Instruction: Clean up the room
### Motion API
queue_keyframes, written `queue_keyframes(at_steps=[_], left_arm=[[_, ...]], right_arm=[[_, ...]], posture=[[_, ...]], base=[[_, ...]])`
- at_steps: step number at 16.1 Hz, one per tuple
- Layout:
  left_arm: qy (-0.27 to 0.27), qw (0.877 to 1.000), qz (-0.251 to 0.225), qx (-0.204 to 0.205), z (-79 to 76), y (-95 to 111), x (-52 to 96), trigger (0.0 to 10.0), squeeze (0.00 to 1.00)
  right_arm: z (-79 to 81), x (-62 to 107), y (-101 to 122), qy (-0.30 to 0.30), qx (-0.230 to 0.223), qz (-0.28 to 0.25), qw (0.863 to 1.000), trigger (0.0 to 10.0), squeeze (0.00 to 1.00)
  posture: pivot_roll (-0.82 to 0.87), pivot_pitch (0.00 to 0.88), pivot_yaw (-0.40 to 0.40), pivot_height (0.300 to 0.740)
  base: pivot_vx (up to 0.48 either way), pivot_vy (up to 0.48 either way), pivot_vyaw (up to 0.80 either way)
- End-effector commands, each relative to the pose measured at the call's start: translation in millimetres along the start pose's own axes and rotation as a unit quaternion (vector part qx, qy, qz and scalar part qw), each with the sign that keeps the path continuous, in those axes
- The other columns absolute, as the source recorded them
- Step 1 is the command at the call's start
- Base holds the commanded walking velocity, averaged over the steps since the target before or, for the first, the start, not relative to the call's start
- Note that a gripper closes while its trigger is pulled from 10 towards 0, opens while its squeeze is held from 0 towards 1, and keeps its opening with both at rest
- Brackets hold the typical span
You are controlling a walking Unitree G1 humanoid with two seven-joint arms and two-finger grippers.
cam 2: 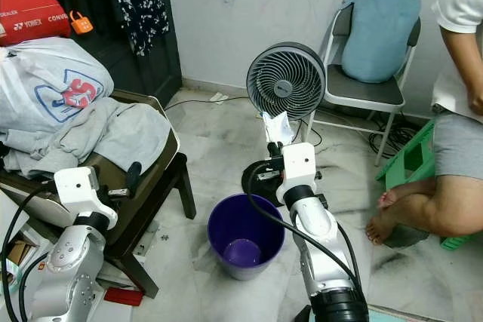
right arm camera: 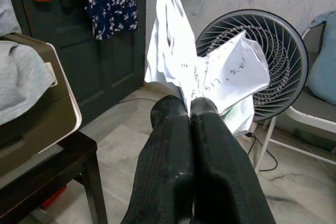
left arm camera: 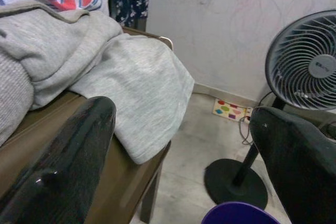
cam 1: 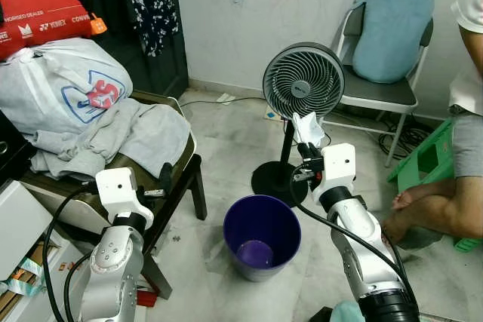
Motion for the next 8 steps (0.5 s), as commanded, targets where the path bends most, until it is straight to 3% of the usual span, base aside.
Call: queue_keyframes(at_steps=[1,8], left_arm=[[-0.007,1.0,-0.005,0.001,-2.6,2.9,-0.3,10.0,0.0],[-0.009,1.0,-0.007,0.004,-2.9,3.3,0.0,10.0,0.0]], right_arm=[[-2.2,0.0,-0.8,-0.003,0.001,0.003,1.0,10.0,0.0],[-2.4,0.2,-1.6,-0.002,0.002,0.004,1.0,10.0,0.0]], posture=[[-0.14,0.0,-0.016,0.74],[-0.14,0.0,-0.017,0.74]], base=[[0.255,0.0,0.0],[0.359,0.0,0.0]])
Point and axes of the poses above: a point about 5 cm out from each wrist's last joint towards the gripper, its own x axis pointing back from the gripper into the wrist, its own y axis along the axis of the wrist's last joint, z = x × y, the point moved 6 cm from there along -x, pointing out of the wrist towards the gripper, and after that the axes turned 14 degrees about x, right-handed, at the moved point
